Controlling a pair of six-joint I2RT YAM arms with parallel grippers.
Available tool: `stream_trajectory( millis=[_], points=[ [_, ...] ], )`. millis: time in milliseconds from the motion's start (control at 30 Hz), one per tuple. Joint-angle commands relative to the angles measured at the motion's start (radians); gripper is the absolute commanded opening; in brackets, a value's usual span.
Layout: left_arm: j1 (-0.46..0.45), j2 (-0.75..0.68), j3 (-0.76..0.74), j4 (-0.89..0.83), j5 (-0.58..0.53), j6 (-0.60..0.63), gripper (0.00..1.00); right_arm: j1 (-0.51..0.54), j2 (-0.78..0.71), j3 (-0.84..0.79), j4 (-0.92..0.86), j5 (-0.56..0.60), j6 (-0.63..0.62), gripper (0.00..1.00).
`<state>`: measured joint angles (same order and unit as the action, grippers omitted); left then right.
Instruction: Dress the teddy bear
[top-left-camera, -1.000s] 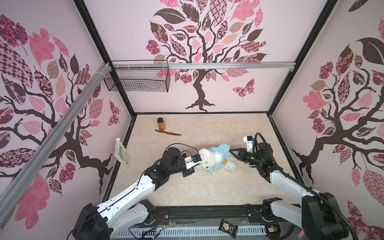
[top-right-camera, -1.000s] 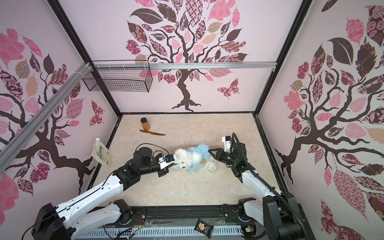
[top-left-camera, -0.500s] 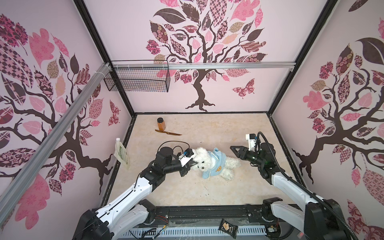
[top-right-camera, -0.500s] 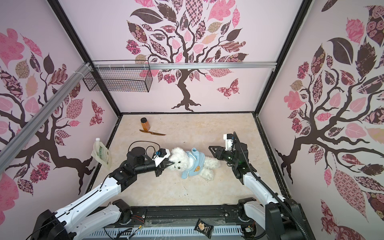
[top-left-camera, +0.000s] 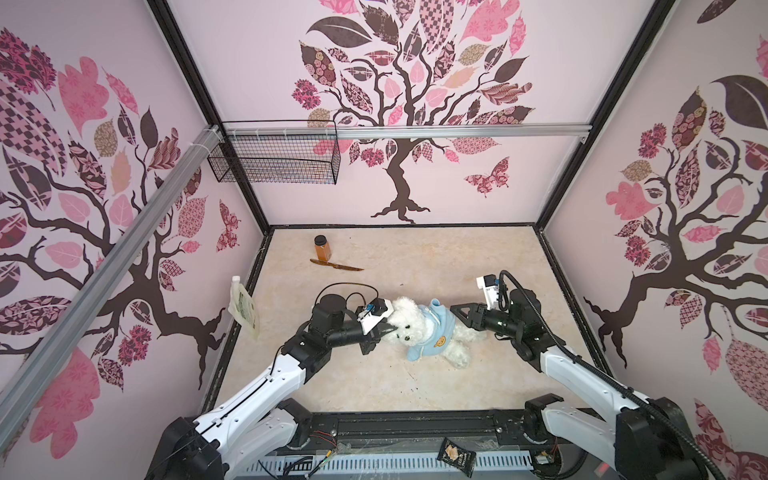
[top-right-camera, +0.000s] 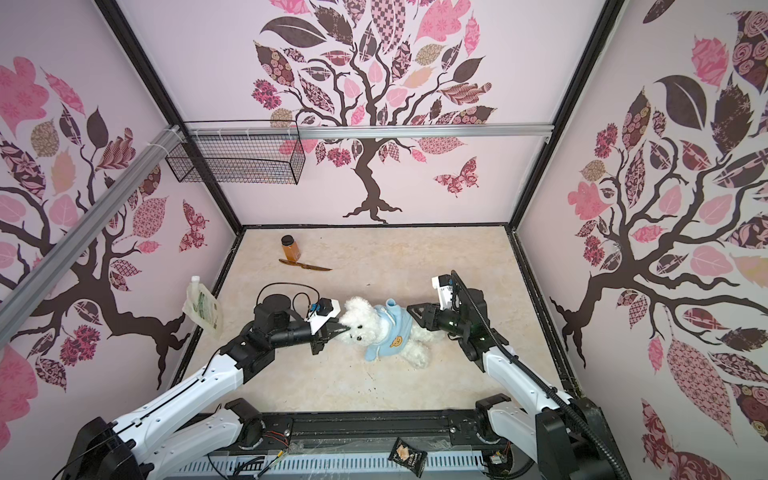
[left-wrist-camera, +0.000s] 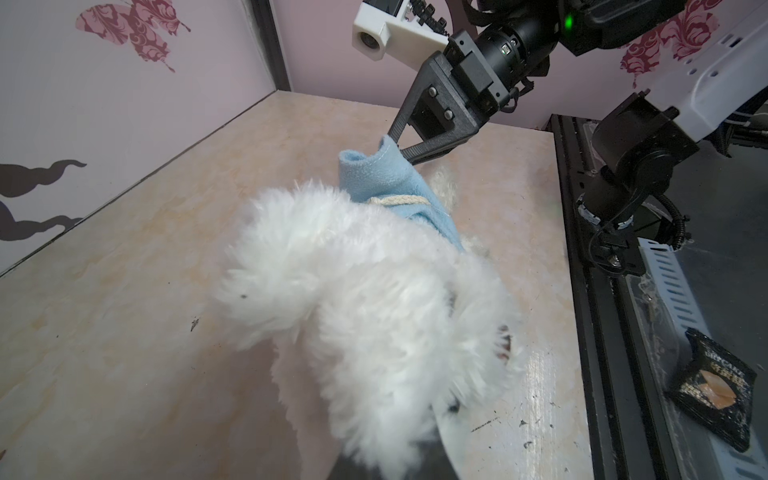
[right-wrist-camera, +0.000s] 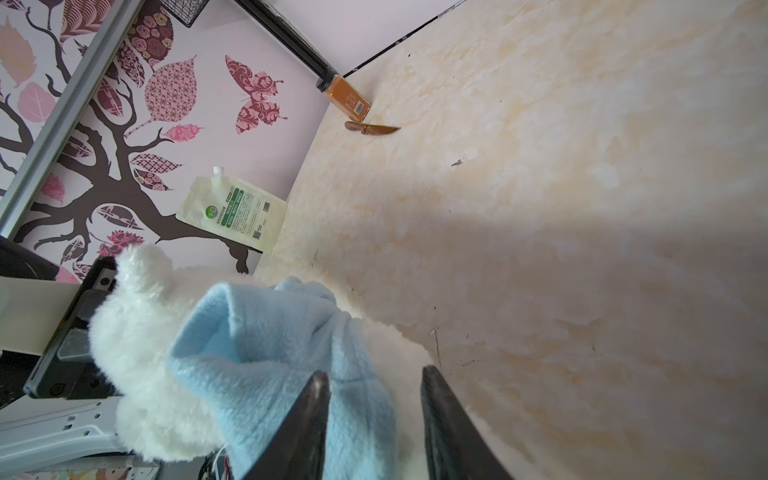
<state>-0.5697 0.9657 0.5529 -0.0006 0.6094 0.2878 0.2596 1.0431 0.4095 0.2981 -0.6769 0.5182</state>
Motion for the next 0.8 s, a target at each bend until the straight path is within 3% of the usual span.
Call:
stream_trajectory(
  millis=[0, 167, 567, 633, 767],
  points=[
    [0.004, -0.001, -0.013, 0.039, -0.005, -0.006, 0.0, 0.0, -0.042, -0.027, -0.036, -0.044, -0.01, 0.41],
    [0.004, 0.003, -0.007, 0.041, 0.0, -0.01, 0.0, 0.0, -0.043, -0.059, -0.01, -0.052, -0.001, 0.38],
    [0.004, 0.006, 0.001, 0.027, -0.003, -0.009, 0.0, 0.04, 0.024, -0.047, 0.095, -0.073, 0.051, 0.13],
    [0.004, 0.005, 0.001, 0.027, -0.005, -0.012, 0.0, 0.04, 0.013, -0.043, 0.041, -0.031, 0.029, 0.06],
    [0.005, -0.022, -0.012, 0.031, -0.008, -0.006, 0.0, 0.023, -0.046, -0.013, -0.127, 0.189, -0.048, 0.0]
  ],
)
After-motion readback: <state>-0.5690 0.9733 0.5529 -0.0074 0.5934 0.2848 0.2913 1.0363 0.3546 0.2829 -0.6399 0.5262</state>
